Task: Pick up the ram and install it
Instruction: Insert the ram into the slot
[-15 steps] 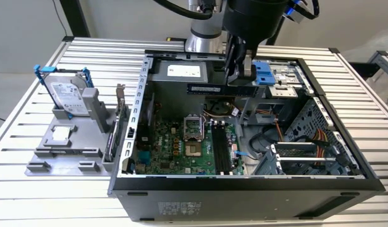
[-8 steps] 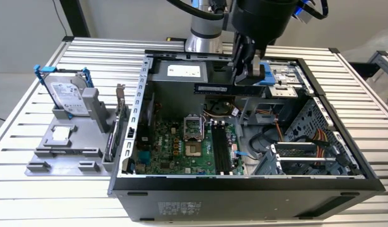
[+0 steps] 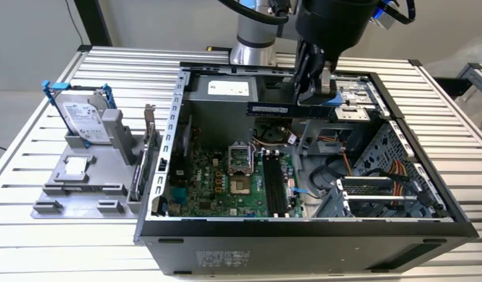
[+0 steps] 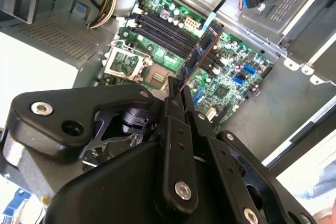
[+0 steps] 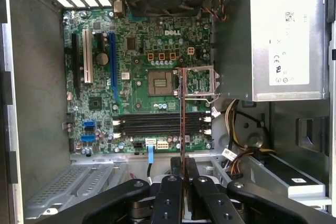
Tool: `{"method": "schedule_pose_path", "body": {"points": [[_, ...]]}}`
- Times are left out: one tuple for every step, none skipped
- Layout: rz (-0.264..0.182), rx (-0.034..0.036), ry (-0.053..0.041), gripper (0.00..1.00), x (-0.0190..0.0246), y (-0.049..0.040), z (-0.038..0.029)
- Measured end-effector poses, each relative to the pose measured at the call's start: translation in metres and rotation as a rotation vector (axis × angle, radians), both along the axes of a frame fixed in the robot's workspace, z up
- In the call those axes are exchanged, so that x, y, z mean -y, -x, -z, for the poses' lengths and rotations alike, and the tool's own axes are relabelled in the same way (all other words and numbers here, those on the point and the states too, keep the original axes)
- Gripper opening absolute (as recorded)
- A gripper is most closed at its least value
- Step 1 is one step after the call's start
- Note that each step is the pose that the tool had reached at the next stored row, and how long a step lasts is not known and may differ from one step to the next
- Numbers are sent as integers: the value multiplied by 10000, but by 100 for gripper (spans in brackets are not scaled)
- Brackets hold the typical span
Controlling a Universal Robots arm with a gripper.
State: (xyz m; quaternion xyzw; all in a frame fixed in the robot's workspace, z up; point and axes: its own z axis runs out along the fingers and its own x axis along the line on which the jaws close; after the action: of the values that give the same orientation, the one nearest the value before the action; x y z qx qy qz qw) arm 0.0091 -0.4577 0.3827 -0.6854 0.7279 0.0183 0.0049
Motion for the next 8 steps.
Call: {"method": "schedule_pose_path", "body": {"points": [[0, 0, 0, 0, 0, -1, 0], [0, 0, 0, 0, 0, -1, 0], [0, 0, 0, 0, 0, -2, 0], [0, 0, 0, 0, 0, -2, 0], [-1, 0, 0, 0, 0, -2, 0], [0, 0, 0, 0, 0, -2, 0], [-1, 0, 0, 0, 0, -2, 0], [0, 0, 0, 0, 0, -2, 0]]}}
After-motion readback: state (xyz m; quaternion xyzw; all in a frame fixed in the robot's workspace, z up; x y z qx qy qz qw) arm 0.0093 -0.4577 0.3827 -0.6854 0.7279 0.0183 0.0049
